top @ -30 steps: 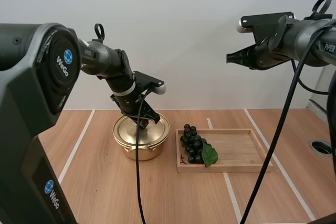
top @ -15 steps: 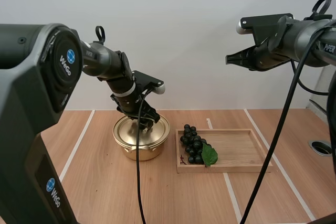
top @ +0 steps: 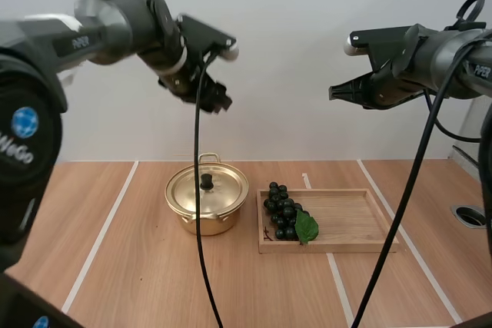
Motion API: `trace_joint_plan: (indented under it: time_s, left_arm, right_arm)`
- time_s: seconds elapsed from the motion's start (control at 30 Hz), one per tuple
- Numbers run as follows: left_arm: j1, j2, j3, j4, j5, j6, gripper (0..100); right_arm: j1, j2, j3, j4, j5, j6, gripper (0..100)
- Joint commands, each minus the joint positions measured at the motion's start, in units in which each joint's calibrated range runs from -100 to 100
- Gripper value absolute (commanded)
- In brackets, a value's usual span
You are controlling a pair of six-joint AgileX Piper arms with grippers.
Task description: Open the pot, put the pineapple inside, and close it
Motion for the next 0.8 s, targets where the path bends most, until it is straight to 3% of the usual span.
trace_joint_plan:
  time_s: [0.0, 0.17, 0.47, 0.6, 0.63, 0.7, 0.73, 0.77]
  left_arm:
    - [-0.19, -6.1, -7.3, -0.2, -1.3, -3.3, 100]
    - [0.50, -12.6, -17.8, 0.0, -0.5, -8.0, 100]
    - [6.47, -19.8, -29.2, 2.2, -1.9, -11.2, 100]
    - [7.69, -23.1, -29.2, 2.3, -5.8, -12.9, 100]
    - [7.69, -24.0, -29.2, 2.4, -6.0, -13.0, 92]
    - [7.69, -25.7, -29.2, 2.8, -6.0, -14.9, 48]
    - [7.69, -26.5, -28.9, 3.4, -5.8, -16.7, 19]
    - [7.69, -27.4, -28.6, 4.9, -5.8, -19.2, 0]
  right_arm:
    - [-0.2, -0.3, 2.0, 0.1, -3.7, -0.6, 0]
    - [-0.2, -1.1, 2.8, 0.1, -8.1, -0.6, 0]
    - [-0.2, -14.3, 3.0, 2.6, -21.0, -0.6, 0]
    - [-0.2, -21.8, 3.0, 2.6, -24.8, -1.1, 0]
    - [-0.2, -23.8, 3.0, 2.6, -24.8, -1.8, 0]
    - [-0.2, -27.0, 3.0, 2.6, -24.6, -3.2, 0]
    - [-0.2, -28.7, 3.0, 2.6, -24.6, -4.2, 0]
    - [-0.2, -30.3, 3.0, 2.6, -24.6, -5.6, 0]
